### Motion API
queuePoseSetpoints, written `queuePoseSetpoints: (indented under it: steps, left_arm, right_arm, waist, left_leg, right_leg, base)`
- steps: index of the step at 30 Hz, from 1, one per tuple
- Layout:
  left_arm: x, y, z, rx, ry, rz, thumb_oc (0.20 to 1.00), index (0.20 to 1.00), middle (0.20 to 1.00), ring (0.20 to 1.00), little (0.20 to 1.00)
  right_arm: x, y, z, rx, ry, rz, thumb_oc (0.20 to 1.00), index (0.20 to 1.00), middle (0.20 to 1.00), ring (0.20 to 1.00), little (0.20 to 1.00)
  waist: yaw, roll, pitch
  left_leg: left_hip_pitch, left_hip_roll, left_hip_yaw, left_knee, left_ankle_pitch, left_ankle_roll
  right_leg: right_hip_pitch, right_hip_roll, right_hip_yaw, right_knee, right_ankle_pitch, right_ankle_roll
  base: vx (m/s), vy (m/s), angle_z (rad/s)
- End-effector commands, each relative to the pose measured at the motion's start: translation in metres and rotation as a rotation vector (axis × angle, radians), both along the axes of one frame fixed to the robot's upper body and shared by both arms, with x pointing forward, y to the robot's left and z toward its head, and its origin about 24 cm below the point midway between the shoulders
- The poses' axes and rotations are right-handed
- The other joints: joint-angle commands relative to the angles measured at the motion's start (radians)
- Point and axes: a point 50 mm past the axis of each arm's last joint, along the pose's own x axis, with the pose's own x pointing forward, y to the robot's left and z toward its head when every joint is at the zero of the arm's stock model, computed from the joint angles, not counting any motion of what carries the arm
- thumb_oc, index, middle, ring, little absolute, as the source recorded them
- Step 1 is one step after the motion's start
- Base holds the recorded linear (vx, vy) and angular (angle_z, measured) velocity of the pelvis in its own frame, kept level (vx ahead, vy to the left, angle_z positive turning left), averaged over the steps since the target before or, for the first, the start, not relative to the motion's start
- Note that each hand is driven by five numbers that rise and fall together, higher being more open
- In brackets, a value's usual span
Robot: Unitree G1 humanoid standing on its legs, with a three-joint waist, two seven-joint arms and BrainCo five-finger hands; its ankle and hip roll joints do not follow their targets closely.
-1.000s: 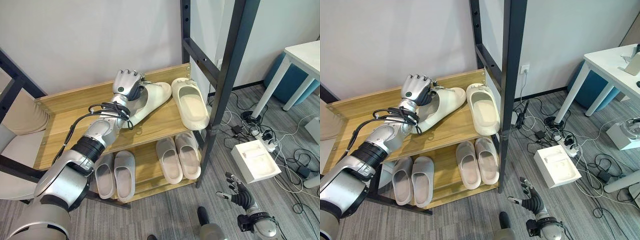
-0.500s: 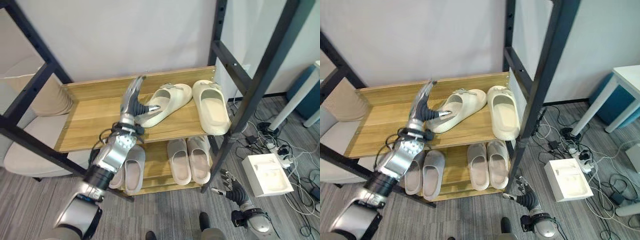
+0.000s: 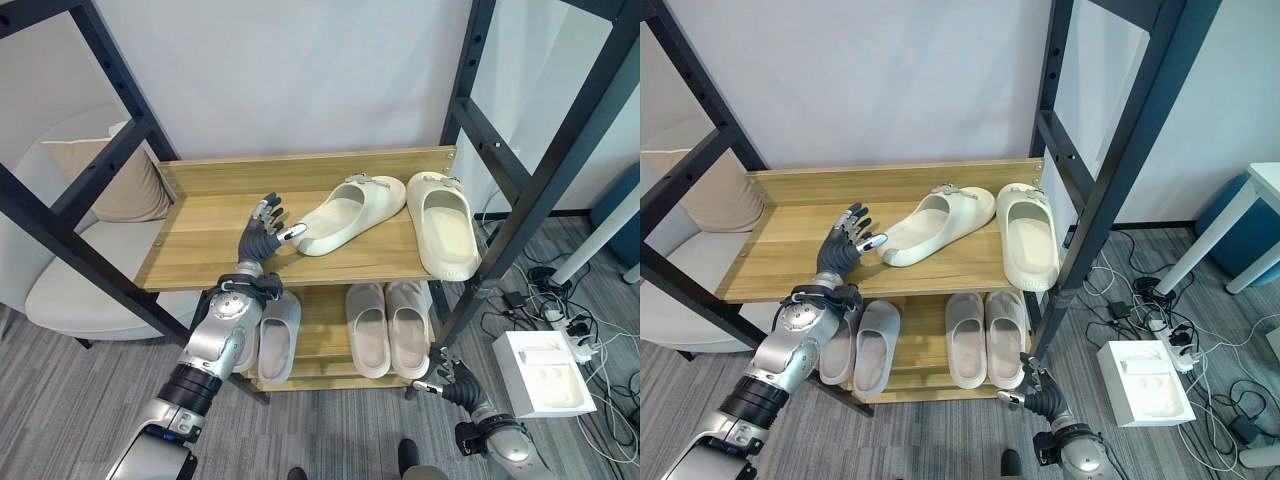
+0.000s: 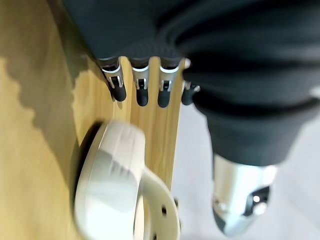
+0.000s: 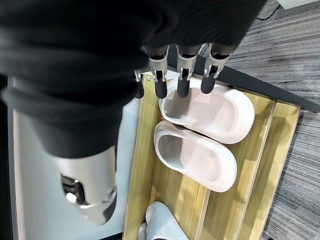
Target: Arrange the slippers neatly on the shoe rack.
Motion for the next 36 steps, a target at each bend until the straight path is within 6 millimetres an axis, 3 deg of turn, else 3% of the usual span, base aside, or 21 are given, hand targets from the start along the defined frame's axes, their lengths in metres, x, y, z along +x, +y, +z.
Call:
queuePoseSetpoints:
  steps: [1,6,14,19,24,27,30,33,34,35,36]
  left_arm:
    - [0.003,-0.018,0.014,-0.056,-0.04,-0.133,1.0,1.0,1.0,1.0,1.0]
    - [-0.017,-0.062,0.022,-0.161,-0.057,-0.325,1.0,1.0,1.0,1.0,1.0]
    - [-0.025,-0.085,0.016,-0.165,-0.035,-0.4,1.0,1.0,1.0,1.0,1.0]
    - [-0.019,-0.08,0.022,-0.099,-0.082,-0.356,1.0,1.0,1.0,1.0,1.0]
    - [-0.014,-0.054,0.033,0.019,-0.198,-0.181,1.0,1.0,1.0,1.0,1.0]
    - [-0.015,-0.042,0.033,-0.046,-0.204,-0.105,1.0,1.0,1.0,1.0,1.0]
    - [-0.028,-0.022,0.045,-0.243,-0.273,-0.043,1.0,1.0,1.0,1.0,1.0]
    - [-0.047,-0.017,0.058,-0.322,-0.339,-0.156,1.0,1.0,1.0,1.0,1.0]
    - [-0.065,-0.02,0.07,-0.252,-0.398,-0.322,1.0,1.0,1.0,1.0,1.0]
    - [-0.076,-0.035,0.069,-0.176,-0.363,-0.554,1.0,1.0,1.0,1.0,1.0]
    - [-0.076,-0.034,0.069,-0.176,-0.362,-0.556,1.0,1.0,1.0,1.0,1.0]
  right_arm:
    - [0.011,0.008,0.014,0.025,-0.072,0.043,1.0,1.0,1.0,1.0,1.0]
    - [0.013,0.012,0.013,0.043,-0.069,0.052,1.0,1.0,1.0,1.0,1.0]
    - [0.015,0.015,0.012,0.051,-0.07,0.061,1.0,1.0,1.0,1.0,1.0]
    - [0.018,0.016,0.013,0.049,-0.081,0.06,1.0,1.0,1.0,1.0,1.0]
    - [0.016,0.015,0.012,0.057,-0.092,0.039,1.0,1.0,1.0,1.0,1.0]
    - [0.015,0.016,0.011,0.056,-0.093,0.023,1.0,1.0,1.0,1.0,1.0]
    - [0.015,0.016,0.01,0.059,-0.105,-0.002,1.0,1.0,1.0,1.0,1.0]
    - [0.011,0.015,0.007,0.077,-0.086,-0.005,1.0,1.0,1.0,1.0,1.0]
    - [0.011,0.016,0.004,0.088,-0.068,0.01,1.0,1.0,1.0,1.0,1.0]
    - [0.012,0.018,0.005,0.094,-0.059,0.057,1.0,1.0,1.0,1.0,1.0]
    - [0.012,0.018,0.005,0.095,-0.059,0.057,1.0,1.0,1.0,1.0,1.0]
  waist:
    - [-0.002,-0.022,0.001]
    - [0.004,-0.021,0.008]
    - [0.004,-0.021,0.011]
    - [0.004,-0.02,0.011]
    - [0.015,-0.026,0.008]
    - [0.022,-0.03,0.007]
    - [0.042,-0.036,0.008]
    - [0.056,-0.038,0.006]
    - [0.071,-0.038,0.003]
    - [0.078,-0.038,-0.003]
    - [0.078,-0.039,-0.003]
  left_leg:
    - [0.024,0.003,0.0,0.0,-0.072,0.008]
    - [0.021,0.004,-0.007,0.0,-0.071,0.011]
    - [0.02,0.003,-0.012,0.0,-0.07,0.013]
    - [0.02,0.003,-0.013,0.0,-0.068,0.014]
    - [0.019,0.004,-0.018,0.0,-0.066,0.013]
    - [0.018,0.004,-0.023,0.0,-0.064,0.012]
    - [0.016,0.004,-0.032,0.0,-0.059,0.009]
    - [0.013,0.005,-0.039,0.0,-0.058,0.008]
    - [0.01,0.005,-0.046,0.0,-0.059,0.007]
    - [0.008,0.006,-0.051,0.0,-0.06,0.005]
    - [0.008,0.006,-0.051,0.0,-0.061,0.005]
  right_leg:
    - [0.036,-0.035,-0.032,0.001,-0.075,0.063]
    - [0.035,-0.034,-0.031,0.001,-0.077,0.061]
    - [0.036,-0.031,-0.03,0.001,-0.081,0.058]
    - [0.036,-0.03,-0.032,0.001,-0.082,0.057]
    - [0.041,-0.031,-0.039,0.001,-0.083,0.055]
    - [0.044,-0.031,-0.046,0.001,-0.084,0.054]
    - [0.05,-0.03,-0.055,0.001,-0.086,0.051]
    - [0.054,-0.03,-0.064,0.001,-0.086,0.051]
    - [0.056,-0.03,-0.073,0.001,-0.088,0.052]
    - [0.059,-0.03,-0.078,0.001,-0.088,0.054]
    - [0.059,-0.03,-0.078,0.001,-0.088,0.054]
  base:
    - [0.0,0.0,0.0]
    - [0.0,0.0,0.0]
    - [0.0,0.0,0.0]
    - [0.0,0.0,0.0]
    - [0.0,0.0,0.0]
    - [0.0,-0.007,0.03]
    - [-0.01,-0.008,0.05]
    - [-0.01,0.017,0.11]
    - [-0.01,0.026,0.29]
    - [-0.01,0.022,0.26]
    - [0.01,0.01,0.19]
